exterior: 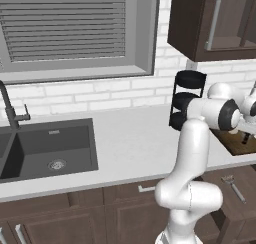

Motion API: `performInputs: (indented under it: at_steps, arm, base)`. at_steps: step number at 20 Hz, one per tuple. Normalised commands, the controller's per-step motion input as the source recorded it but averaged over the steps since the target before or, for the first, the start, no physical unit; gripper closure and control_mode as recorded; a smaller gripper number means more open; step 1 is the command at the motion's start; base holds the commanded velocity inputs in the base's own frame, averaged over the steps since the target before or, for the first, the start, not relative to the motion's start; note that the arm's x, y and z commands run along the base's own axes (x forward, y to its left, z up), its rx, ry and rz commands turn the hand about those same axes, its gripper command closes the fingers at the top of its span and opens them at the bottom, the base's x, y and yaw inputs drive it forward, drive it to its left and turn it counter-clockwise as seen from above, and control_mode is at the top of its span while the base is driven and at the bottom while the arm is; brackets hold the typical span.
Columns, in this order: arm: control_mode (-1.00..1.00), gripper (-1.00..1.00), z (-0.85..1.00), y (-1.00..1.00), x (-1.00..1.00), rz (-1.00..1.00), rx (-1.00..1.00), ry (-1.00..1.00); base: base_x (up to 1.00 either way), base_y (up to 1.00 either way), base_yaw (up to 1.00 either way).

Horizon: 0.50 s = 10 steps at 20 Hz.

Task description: Place the appropriate cutting tool for cutting the garlic skin on the cutting board.

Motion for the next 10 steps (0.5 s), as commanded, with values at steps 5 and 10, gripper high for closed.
performInputs:
  at_steps: [5, 10]
  arm:
    - [-1.0, 1.0, -0.27, 0.04, 0.01, 0.0, 0.0, 0.0]
    - [-1.0, 1.0, -0.17, 0.22, 0.02, 0.0, 0.0, 0.0]
  base:
    - [0.0, 0.0, 0.0]
    - [0.0, 0.0, 0.0]
